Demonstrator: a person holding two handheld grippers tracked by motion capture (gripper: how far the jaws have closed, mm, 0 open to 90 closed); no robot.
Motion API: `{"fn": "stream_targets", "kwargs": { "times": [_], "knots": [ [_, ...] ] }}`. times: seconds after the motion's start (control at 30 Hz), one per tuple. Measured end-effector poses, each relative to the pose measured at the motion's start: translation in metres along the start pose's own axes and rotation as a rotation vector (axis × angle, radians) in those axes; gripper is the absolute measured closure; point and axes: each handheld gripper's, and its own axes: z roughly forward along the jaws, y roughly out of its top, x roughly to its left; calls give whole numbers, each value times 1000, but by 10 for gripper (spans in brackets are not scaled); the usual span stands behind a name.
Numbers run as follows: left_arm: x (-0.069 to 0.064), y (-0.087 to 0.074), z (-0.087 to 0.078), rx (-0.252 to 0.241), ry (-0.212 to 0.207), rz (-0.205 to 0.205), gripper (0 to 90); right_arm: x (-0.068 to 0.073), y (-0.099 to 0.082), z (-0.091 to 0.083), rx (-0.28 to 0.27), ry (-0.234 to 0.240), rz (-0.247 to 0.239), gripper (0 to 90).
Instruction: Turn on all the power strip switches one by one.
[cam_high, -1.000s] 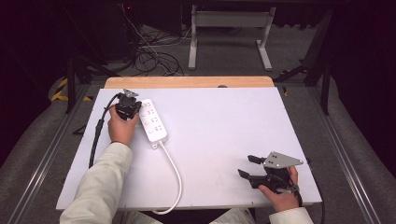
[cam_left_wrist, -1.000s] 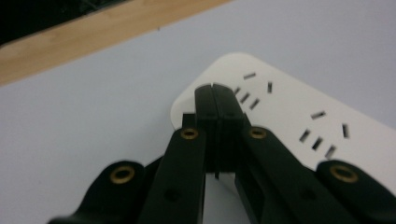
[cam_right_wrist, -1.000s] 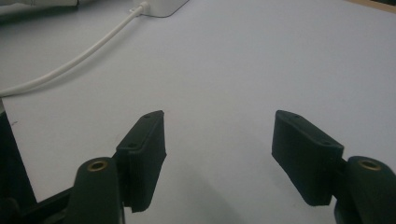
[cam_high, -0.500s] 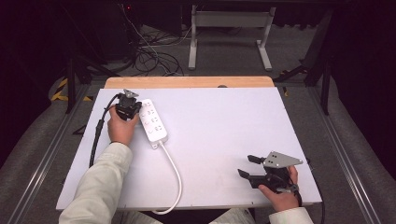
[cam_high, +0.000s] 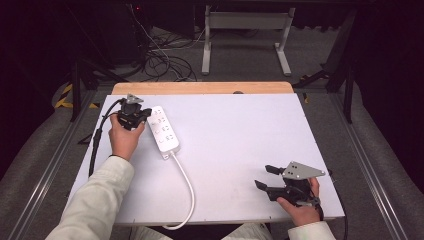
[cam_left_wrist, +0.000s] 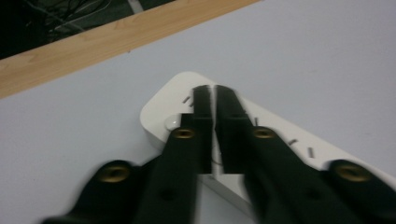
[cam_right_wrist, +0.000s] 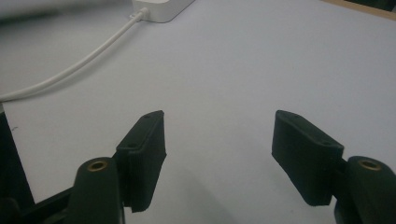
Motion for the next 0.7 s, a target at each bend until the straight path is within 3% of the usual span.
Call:
{"fn": "stream_targets", "kwargs": {
  "times": [0.17, 0.37, 0.5, 0.7],
  "knots": [
    [-15, -5, -37, -74, -76, 57, 601, -1, 2, 1, -4, -2, -6, 351],
    [-34, -22, -74, -161, -139, 73, 354, -1, 3, 1, -7, -1, -4, 347],
    [-43, -39, -91, -186, -169, 88, 324, -1, 4, 1, -10, 1, 0, 345],
    [-54, -66, -109, -201, -254, 109, 306, -3, 4, 2, -15, 10, 6, 340]
  ]
}}
